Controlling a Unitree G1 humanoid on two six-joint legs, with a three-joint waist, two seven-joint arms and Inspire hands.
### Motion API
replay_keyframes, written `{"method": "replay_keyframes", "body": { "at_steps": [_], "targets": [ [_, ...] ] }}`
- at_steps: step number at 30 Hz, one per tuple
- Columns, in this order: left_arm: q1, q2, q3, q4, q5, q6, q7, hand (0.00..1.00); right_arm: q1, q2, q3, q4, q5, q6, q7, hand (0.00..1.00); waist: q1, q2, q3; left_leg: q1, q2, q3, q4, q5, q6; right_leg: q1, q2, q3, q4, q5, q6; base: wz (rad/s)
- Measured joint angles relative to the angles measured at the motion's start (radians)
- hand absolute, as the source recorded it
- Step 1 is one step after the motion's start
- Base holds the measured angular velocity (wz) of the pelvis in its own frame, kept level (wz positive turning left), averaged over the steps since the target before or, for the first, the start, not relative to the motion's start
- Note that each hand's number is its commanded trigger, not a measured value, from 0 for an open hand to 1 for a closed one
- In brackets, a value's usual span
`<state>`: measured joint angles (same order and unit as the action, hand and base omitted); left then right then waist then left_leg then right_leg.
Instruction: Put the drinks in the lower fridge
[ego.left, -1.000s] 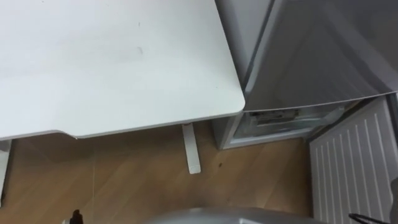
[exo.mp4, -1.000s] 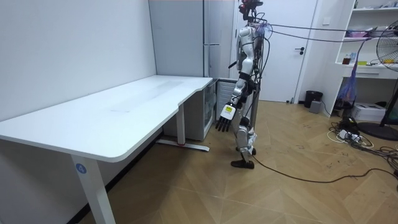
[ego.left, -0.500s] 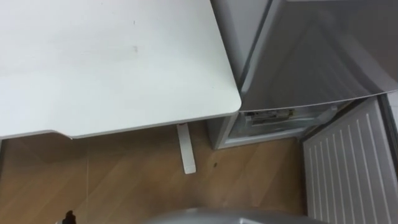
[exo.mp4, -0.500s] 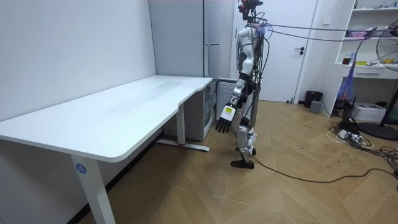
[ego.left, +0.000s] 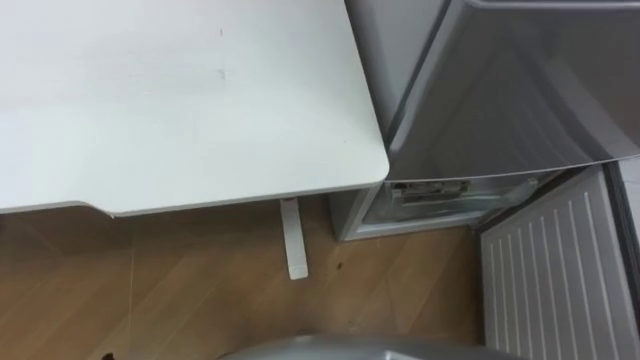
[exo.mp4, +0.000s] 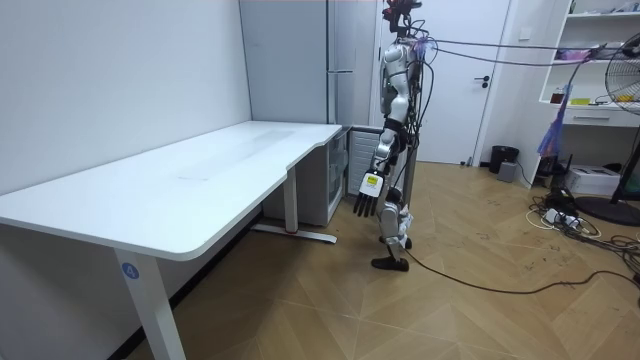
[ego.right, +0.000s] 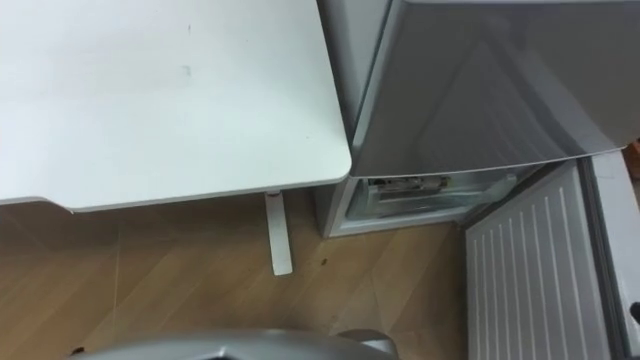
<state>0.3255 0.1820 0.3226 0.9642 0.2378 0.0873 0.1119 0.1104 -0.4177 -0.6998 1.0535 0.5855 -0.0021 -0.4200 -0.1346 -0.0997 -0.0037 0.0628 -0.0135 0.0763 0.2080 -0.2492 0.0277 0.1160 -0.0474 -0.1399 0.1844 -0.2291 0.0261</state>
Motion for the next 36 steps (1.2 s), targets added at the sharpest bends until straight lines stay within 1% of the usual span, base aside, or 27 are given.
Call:
{"method": "replay_keyframes", "body": {
  "at_steps": [4,6,8,11,13,17,19,21,22,23,25,26,27,28,29,30,31,33,34,35,36],
  "targets": [
    [0.0,0.003,0.028,-0.001,0.0,0.003,0.0,0.0,0.003,-0.005,-0.012,0.006,0.0,0.004,0.011,0.0,-0.001,0.003,-0.002,0.001,0.0,0.0,0.001,0.0,0.0,0.002,0.0,0.0,0.0,0.0,0.0,0.0],
    [-0.001,0.011,0.029,-0.001,0.0,0.017,0.001,0.0,0.003,-0.012,-0.02,0.025,0.0,0.004,0.02,0.0,0.0,0.003,-0.0021,0.002,0.0,0.0,0.005,0.0,0.0,0.005,0.0,0.0,0.0,0.0,0.0,0.03],
    [-0.001,0.016,0.029,-0.001,0.001,0.024,0.001,0.0,0.003,-0.016,-0.021,0.036,0.001,0.006,0.025,0.0,0.001,0.002,-0.0019,0.001,0.0,0.0,0.006,0.0,0.0,0.006,0.0,0.0,0.0,0.0,0.0,0.0],
    [-0.001,0.02,0.029,-0.001,0.007,0.03,0.001,0.0,0.009,-0.016,-0.021,0.036,0.045,0.006,0.036,0.0,0.001,0.003,-0.0021,0.002,0.001,-0.006,0.006,0.0,0.0,0.007,0.0,-0.012,-0.001,0.001,-0.002,0.0],
    [-0.001,0.022,0.028,0.0,0.012,0.033,0.001,0.0,0.011,-0.018,-0.021,0.038,0.088,-0.001,0.055,0.0,0.001,0.003,-0.0021,0.002,0.001,-0.008,0.005,0.0,0.0,0.009,0.0,-0.013,0.0,0.002,-0.002,0.0],
    [-0.003,0.022,0.026,0.0,0.013,0.038,-0.007,0.0,0.045,-0.017,-0.019,0.037,0.22,-0.029,0.123,0.0,0.003,0.004,-0.0023,0.0,0.004,-0.013,0.005,-0.001,-0.001,0.007,0.004,-0.008,0.0,0.007,-0.004,-0.01],
    [-0.004,0.022,0.023,0.002,0.014,0.039,-0.008,0.0,0.051,-0.011,-0.015,0.035,0.265,-0.042,0.159,0.0,0.007,0.007,-0.0035,0.0,0.007,-0.013,0.006,-0.001,-0.001,0.006,0.007,0.001,-0.001,0.013,-0.005,-0.07],
    [-0.008,0.022,0.021,0.008,0.039,0.04,-0.012,0.0,0.073,0.021,-0.009,0.029,0.316,-0.078,0.205,0.0,0.007,0.012,-0.0067,-0.001,0.017,-0.013,0.011,-0.002,-0.003,0.012,0.018,0.0,-0.012,0.033,-0.007,-0.06],
    [-0.009,0.022,0.016,0.008,0.041,0.04,-0.012,0.0,0.079,0.028,-0.006,0.026,0.331,-0.086,0.22,0.0,0.008,0.012,-0.0067,-0.001,0.018,-0.013,0.012,-0.002,-0.004,0.013,0.019,0.0,-0.016,0.035,-0.008,-0.06],
    [-0.011,0.021,0.0,0.014,0.04,0.04,-0.015,0.0,0.094,0.039,0.014,0.02,0.359,-0.104,0.249,0.0,0.009,0.013,-0.0066,-0.001,0.018,-0.013,0.012,-0.002,-0.004,0.012,0.02,0.0,-0.016,0.037,-0.008,-0.1],
    [-0.026,0.021,-0.035,0.024,0.039,0.054,-0.017,0.0,0.133,0.063,0.046,-0.028,0.406,-0.121,0.281,0.0,0.018,0.013,-0.0067,-0.002,0.018,-0.011,0.012,-0.003,-0.003,0.008,0.019,0.0,-0.016,0.038,-0.007,-0.17],
    [-0.042,0.023,-0.064,0.043,0.035,0.06,-0.016,0.0,0.161,0.084,0.08,-0.059,0.431,-0.144,0.293,0.0,0.039,0.016,-0.0067,-0.001,0.023,-0.009,0.012,-0.003,-0.003,0.004,0.021,0.002,-0.017,0.041,-0.007,-0.34],
    [-0.06,0.023,-0.096,0.065,0.029,0.066,-0.015,0.0,0.189,0.114,0.121,-0.112,0.454,-0.174,0.294,0.0,0.056,0.017,-0.0065,-0.001,0.023,-0.009,0.012,-0.003,-0.003,-0.002,0.025,0.007,-0.017,0.047,-0.009,-0.37],
    [-0.069,0.022,-0.108,0.076,0.029,0.067,-0.014,0.0,0.203,0.129,0.141,-0.138,0.464,-0.188,0.293,0.0,0.062,0.017,-0.0065,-0.002,0.024,-0.009,0.012,-0.003,-0.003,-0.004,0.026,0.009,-0.017,0.049,-0.011,-0.37],
    [-0.083,0.02,-0.139,0.091,0.03,0.073,-0.014,0.0,0.238,0.161,0.187,-0.196,0.478,-0.217,0.291,0.0,0.079,0.018,-0.0063,-0.004,0.034,-0.002,0.013,-0.004,-0.005,-0.014,0.032,0.021,-0.015,0.055,-0.013,-0.45],
    [-0.09,0.019,-0.169,0.1,0.031,0.079,-0.013,0.0,0.273,0.192,0.229,-0.26,0.482,-0.236,0.29,0.0,0.097,0.019,-0.0058,-0.007,0.037,0.003,0.013,-0.005,-0.006,-0.023,0.037,0.032,-0.016,0.062,-0.016,-0.49],
    [-0.094,0.017,-0.179,0.105,0.031,0.082,-0.011,0.0,0.289,0.206,0.251,-0.291,0.487,-0.246,0.291,0.0,0.101,0.019,-0.0057,-0.009,0.037,0.002,0.014,-0.005,-0.006,-0.029,0.039,0.033,-0.016,0.065,-0.017,-0.5],
    [-0.115,0.005,-0.225,0.136,0.028,0.1,-0.005,0.0,0.334,0.259,0.332,-0.389,0.488,-0.298,0.291,0.0,0.106,0.021,-0.0046,-0.018,0.038,0.001,0.017,-0.005,-0.006,-0.043,0.045,0.033,-0.016,0.077,-0.022,-0.34],
    [-0.12,0.002,-0.238,0.145,0.028,0.105,-0.005,0.0,0.341,0.271,0.347,-0.409,0.489,-0.307,0.291,0.0,0.106,0.021,-0.0045,-0.019,0.038,0.0,0.018,-0.006,-0.005,-0.047,0.047,0.032,-0.015,0.079,-0.024,-0.29],
    [-0.136,-0.006,-0.259,0.165,0.028,0.114,-0.005,0.0,0.352,0.29,0.37,-0.456,0.497,-0.312,0.291,0.0,0.106,0.025,-0.0034,-0.024,0.035,-0.011,0.029,-0.013,-0.005,-0.051,0.049,0.032,-0.014,0.082,-0.025,-0.32],
    [-0.138,-0.021,-0.271,0.173,0.028,0.123,-0.005,0.0,0.365,0.31,0.389,-0.517,0.526,-0.315,0.289,0.0,0.107,0.035,-0.0035,-0.036,0.029,-0.035,0.046,-0.02,0.003,-0.058,0.053,0.033,-0.013,0.086,-0.026,-0.32]
  ]
}}
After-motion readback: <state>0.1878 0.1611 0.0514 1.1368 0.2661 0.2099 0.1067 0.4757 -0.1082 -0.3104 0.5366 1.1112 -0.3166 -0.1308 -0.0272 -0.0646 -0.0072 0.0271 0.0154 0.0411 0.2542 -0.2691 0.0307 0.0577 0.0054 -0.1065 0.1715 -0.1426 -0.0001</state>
